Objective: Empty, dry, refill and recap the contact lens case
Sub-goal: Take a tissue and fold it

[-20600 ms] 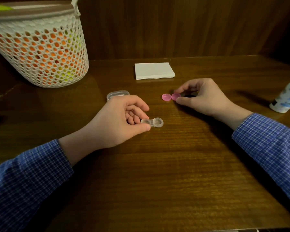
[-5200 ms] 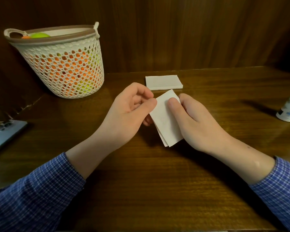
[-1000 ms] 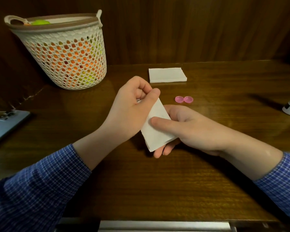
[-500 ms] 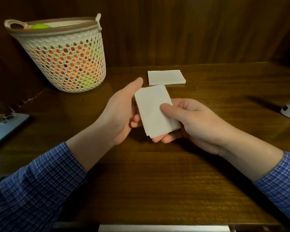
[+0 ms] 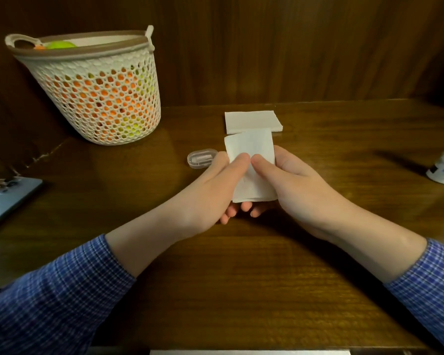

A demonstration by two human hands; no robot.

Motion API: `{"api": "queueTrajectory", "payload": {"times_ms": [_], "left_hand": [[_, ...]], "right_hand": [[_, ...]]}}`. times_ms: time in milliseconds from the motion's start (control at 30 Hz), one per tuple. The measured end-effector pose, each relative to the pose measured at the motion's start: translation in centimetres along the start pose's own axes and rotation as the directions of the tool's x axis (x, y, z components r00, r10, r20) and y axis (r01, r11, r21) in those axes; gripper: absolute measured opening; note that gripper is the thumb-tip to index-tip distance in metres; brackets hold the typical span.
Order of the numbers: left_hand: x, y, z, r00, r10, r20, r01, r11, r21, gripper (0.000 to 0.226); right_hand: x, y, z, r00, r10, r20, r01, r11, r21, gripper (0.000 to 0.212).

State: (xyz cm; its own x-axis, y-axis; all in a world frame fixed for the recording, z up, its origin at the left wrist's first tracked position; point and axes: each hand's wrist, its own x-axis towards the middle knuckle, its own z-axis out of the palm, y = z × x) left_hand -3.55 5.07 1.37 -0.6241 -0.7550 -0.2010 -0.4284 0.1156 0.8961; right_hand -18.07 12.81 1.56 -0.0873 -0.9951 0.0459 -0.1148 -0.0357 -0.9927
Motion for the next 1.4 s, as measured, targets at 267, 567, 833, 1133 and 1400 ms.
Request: {"api": "queueTrajectory", "payload": {"times_ms": [267, 567, 833, 1133, 1400], "left_hand": [[0.1, 0.2, 0.1, 0.993, 0.073, 0.091, -0.074, 0.997, 0.010, 0.049], [0.0, 0.0, -0.4, 0.990, 0.085, 0.114, -0.093, 0.994, 0.064, 0.037], [0.0, 0.2, -0.9, 0.982, 0.188, -0.035, -0.190, 0.976, -0.106, 0.030], [-0.4, 0.3, -0.9, 0.971, 0.236, -0.047, -0.237, 0.971, -0.039, 0.014], [-0.5, 0.6, -1.2, 0.946, 0.304, -0.115, -0.309, 0.951, -0.027, 0.022]], "right_hand": [[0.1, -0.1, -0.2, 1.000, -0.017, -0.002, 0.017, 0.999, -0.029, 0.030], [0.5, 0.4, -0.4, 0.998, 0.033, -0.058, -0.041, 0.988, -0.147, 0.022], [0.2, -0.2, -0.8, 0.999, -0.014, -0.031, 0.014, 1.000, -0.016, 0.023], [0.0, -0.2, -0.8, 0.992, -0.067, 0.107, 0.080, 0.989, -0.124, 0.016], [0.3, -0.3, -1.1, 0.997, -0.060, -0.040, 0.062, 0.997, 0.047, 0.017]]}}
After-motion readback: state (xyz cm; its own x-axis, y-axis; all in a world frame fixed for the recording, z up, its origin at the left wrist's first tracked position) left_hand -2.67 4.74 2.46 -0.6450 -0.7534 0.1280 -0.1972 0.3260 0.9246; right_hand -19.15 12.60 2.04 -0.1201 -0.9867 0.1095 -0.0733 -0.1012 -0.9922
